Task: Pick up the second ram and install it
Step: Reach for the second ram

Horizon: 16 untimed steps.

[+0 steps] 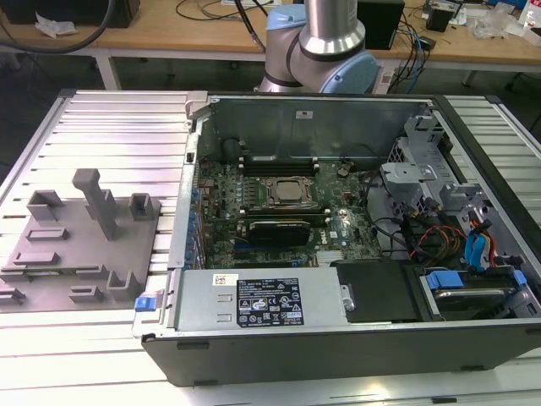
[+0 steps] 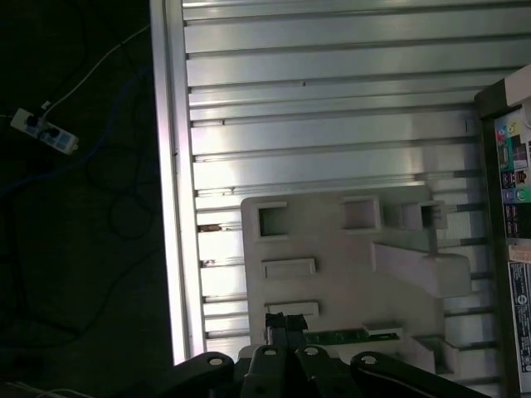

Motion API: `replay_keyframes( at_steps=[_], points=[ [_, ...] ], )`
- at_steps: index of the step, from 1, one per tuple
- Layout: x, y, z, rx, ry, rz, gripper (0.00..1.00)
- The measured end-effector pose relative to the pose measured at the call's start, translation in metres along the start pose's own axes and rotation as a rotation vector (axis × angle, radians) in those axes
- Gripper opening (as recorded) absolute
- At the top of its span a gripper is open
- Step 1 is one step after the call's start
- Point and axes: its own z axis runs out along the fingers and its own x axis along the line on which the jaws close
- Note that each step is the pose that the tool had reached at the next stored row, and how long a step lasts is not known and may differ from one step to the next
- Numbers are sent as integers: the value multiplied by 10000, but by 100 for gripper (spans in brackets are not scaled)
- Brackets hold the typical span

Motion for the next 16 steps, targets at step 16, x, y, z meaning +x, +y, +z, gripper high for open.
replay_keyframes(
  at_steps=[16],
  points=[
    [-289, -288, 8, 4, 22, 2, 11]
  ],
)
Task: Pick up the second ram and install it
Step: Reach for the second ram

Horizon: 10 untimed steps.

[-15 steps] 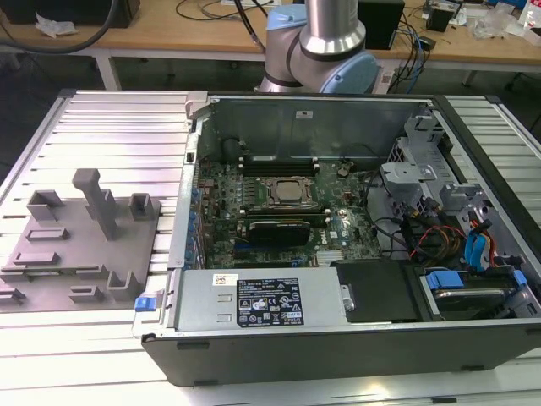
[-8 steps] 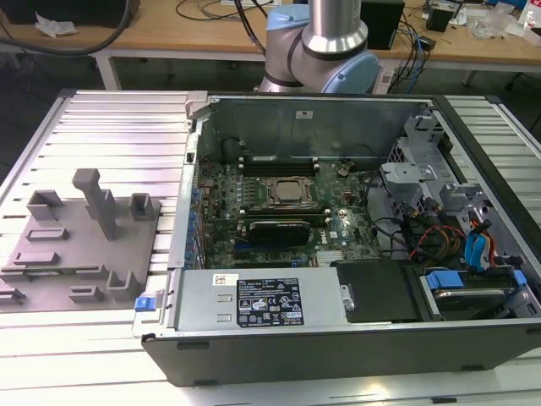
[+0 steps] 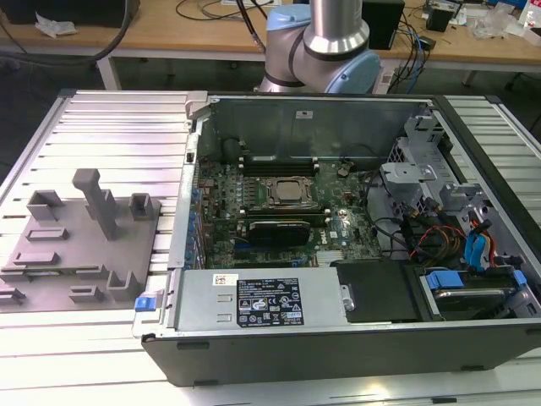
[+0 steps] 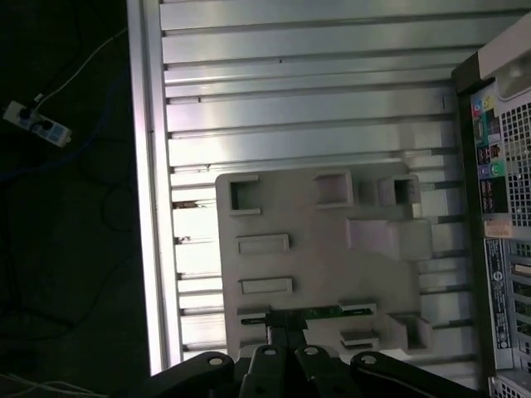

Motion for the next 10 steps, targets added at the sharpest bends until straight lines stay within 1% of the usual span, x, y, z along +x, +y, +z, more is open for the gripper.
replay_keyframes(
  at_steps=[1, 2, 3, 5, 6, 7, 8, 9, 10],
  points=[
    [-8, -21, 0, 1, 2, 1, 11],
    [-36, -42, 3, 2, 4, 2, 11],
    [-107, -59, 10, 16, 15, 0, 11],
    [-250, -66, 25, 56, 56, 2, 11],
    [-294, -67, 29, 76, 69, 3, 11],
    [-373, -66, 40, 116, 85, 2, 11],
    [-470, -62, 52, 192, 102, 0, 11],
    [-537, -58, 62, 288, 103, 0, 11],
    [-590, -56, 69, 372, 101, -1, 11]
  ],
)
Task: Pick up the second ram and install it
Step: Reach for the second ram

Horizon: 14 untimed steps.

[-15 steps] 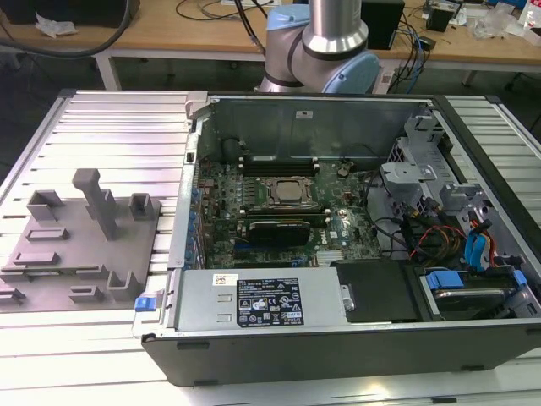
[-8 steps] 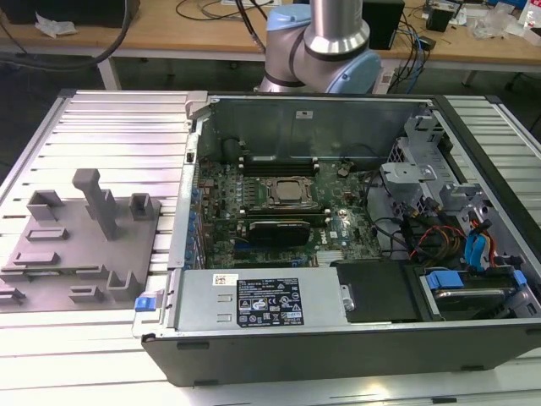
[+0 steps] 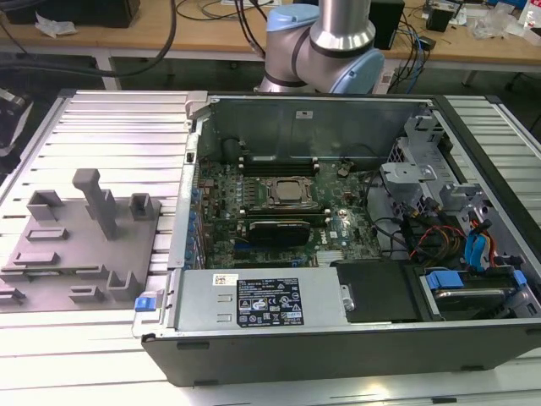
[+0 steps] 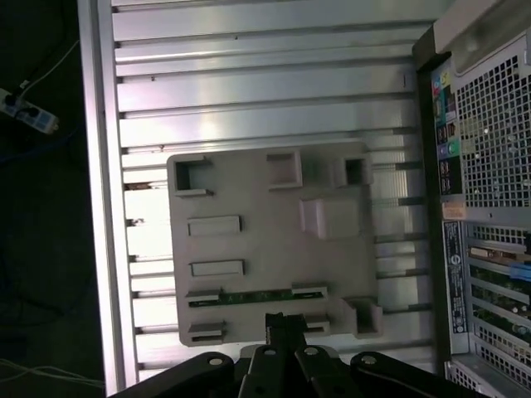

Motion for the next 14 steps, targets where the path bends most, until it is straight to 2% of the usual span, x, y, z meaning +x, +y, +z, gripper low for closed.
replay_keyframes(
  at_steps=[2, 14],
  points=[
    [-25, 0, 5, 35, -2, -2, 11],
    [-26, 0, 5, 28, 0, -2, 11]
  ],
)
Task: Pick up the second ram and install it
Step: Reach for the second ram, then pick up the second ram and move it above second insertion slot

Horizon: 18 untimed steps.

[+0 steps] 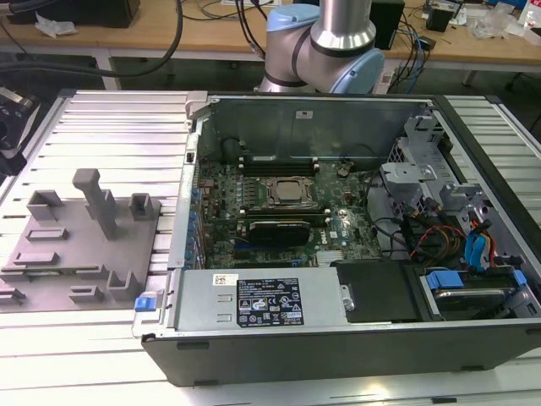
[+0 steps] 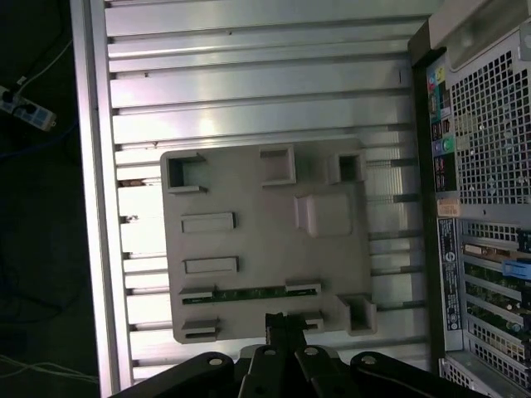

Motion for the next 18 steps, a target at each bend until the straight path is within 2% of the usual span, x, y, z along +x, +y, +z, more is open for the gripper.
replay_keyframes(
  at_steps=[4, 7, 12, 14, 18],
  points=[
    [0, 0, 0, -2, 0, -24, 11],
    [0, 0, 0, -6, 2, -295, 11],
    [0, 0, 0, -24, 10, -1978, 11],
    [0, 0, 0, -36, 15, -3040, 11],
    [1, 0, 0, -52, 21, -4471, 11]
  ],
)
